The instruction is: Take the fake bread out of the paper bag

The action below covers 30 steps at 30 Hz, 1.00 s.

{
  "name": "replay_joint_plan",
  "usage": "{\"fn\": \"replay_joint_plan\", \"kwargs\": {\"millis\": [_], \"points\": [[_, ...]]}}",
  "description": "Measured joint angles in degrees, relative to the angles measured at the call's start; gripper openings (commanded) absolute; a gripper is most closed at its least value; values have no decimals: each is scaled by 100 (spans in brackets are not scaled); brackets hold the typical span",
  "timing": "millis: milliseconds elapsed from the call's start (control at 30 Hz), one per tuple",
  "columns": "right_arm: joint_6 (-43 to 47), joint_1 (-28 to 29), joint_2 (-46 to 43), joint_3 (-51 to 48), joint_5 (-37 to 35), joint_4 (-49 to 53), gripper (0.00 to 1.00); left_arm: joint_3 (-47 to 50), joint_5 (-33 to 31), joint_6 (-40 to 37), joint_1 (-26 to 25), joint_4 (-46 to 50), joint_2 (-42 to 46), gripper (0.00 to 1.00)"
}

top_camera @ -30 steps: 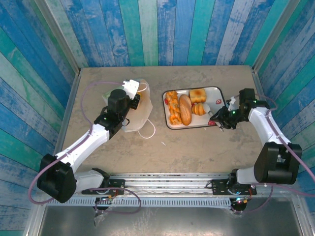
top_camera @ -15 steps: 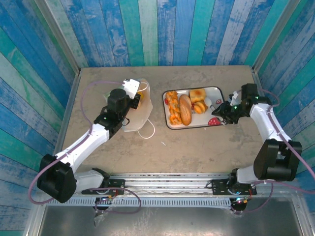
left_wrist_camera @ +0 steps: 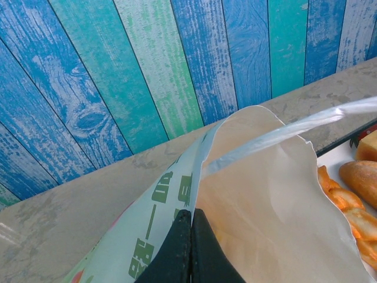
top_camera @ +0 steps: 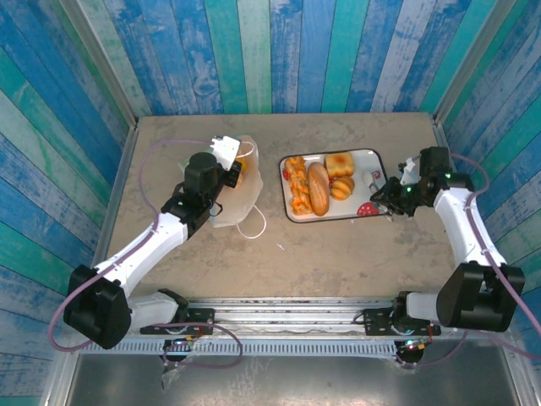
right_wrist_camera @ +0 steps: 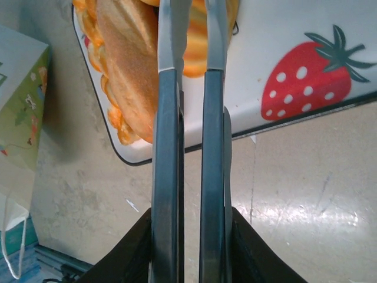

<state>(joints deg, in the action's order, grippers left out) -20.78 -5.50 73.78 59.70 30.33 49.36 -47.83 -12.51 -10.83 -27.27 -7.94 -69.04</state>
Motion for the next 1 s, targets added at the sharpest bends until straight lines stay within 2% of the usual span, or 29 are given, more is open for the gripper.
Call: {"fn": "replay_joint_plan", "kwargs": {"millis": [200,400,567,1000], "points": [[46,76,-369,-579,-214,168,26,0,44,39,0,0,2,0],[-42,457,-409,-966,-352,105,25,0,66,42,0,0,2,0],[-190,778,-216,-999,-400,-166,24,0,68,44,0,2,2,0],[-476,1130,118,-935,-463,-664,24,0,107,44,0,9,2,0]]}}
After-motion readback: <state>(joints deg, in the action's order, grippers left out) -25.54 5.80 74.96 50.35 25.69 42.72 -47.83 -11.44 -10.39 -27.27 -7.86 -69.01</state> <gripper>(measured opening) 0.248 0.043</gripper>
